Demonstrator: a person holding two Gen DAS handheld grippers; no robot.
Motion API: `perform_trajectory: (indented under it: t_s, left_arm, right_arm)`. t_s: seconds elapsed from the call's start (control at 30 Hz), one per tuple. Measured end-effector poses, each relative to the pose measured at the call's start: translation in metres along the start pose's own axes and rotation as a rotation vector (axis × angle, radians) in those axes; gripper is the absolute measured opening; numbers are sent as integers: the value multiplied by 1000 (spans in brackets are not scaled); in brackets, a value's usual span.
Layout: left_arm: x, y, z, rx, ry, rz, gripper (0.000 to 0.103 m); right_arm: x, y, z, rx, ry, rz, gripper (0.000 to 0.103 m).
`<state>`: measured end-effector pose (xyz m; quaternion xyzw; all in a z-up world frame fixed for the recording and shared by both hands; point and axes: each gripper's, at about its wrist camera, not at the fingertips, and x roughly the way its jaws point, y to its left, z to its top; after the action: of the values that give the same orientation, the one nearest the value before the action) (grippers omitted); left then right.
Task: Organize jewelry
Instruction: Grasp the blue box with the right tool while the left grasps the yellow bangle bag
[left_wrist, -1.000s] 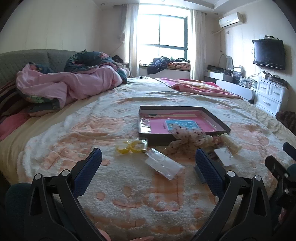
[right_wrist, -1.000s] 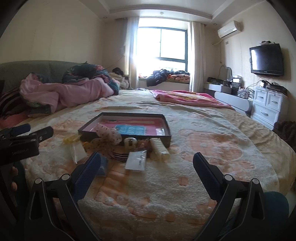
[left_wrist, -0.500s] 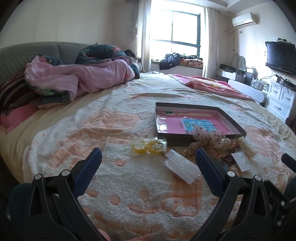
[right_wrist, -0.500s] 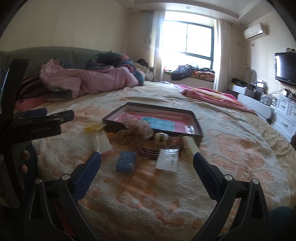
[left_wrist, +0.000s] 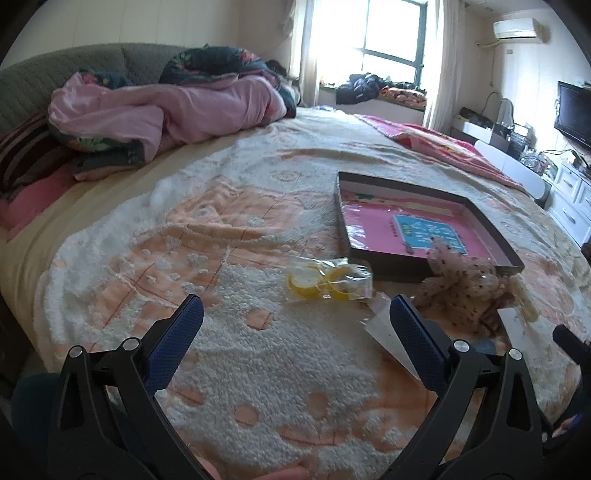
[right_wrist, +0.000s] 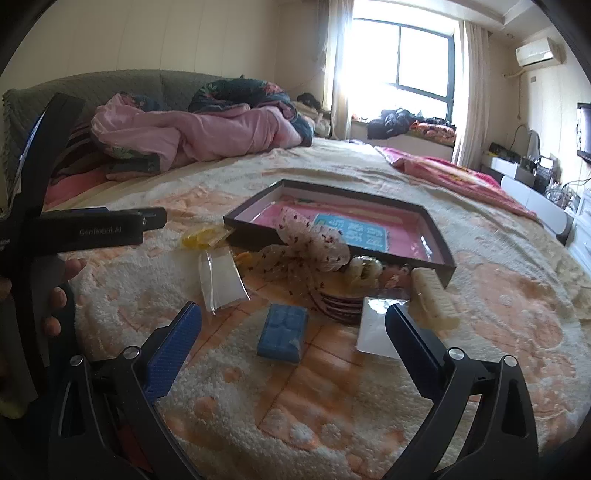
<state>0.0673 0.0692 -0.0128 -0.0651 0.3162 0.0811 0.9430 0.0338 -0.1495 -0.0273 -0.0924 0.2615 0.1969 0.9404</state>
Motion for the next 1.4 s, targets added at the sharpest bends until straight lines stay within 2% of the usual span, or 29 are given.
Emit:
perform_trajectory:
  t_s: [0.13, 0.23, 0.33, 0.47, 0.77, 0.87, 0.93, 1.1, 1.23, 1.4]
  left_arm:
    - [15, 3, 7, -2, 39, 8, 93]
    - [30, 1, 14, 3, 90, -13, 93]
    - [46, -2, 17, 20, 145, -22, 93]
    - [62, 0, 19, -8, 205, -66, 93]
    - [81, -6, 29, -21, 227, -150, 93]
    - [87, -8, 30, -19, 237, -176, 92]
    - [92, -9, 29, -15, 250, -180, 92]
    - [109, -9, 22, -1, 304, -182, 83]
    - [111, -7, 23, -9, 308, -206, 75]
    - [106, -4, 24, -11, 306, -206, 74]
  right_arm:
    - [11, -3, 0, 11, 42, 16, 97]
    - [19, -3, 0, 12, 64, 28, 94]
    - [27, -5, -1, 23, 98, 45, 82]
    - [37, -7, -3, 41, 140, 73, 73]
    - [50, -3, -7, 39, 190, 105, 55]
    - [55, -4, -10, 38, 210, 106, 44]
    - [57, -5, -9, 35, 211, 100, 32]
    - [55, -6, -8, 35, 197, 112, 32]
    - [50, -8, -5, 31, 176, 117, 32]
    - [40, -12, 2, 30, 137, 111, 32]
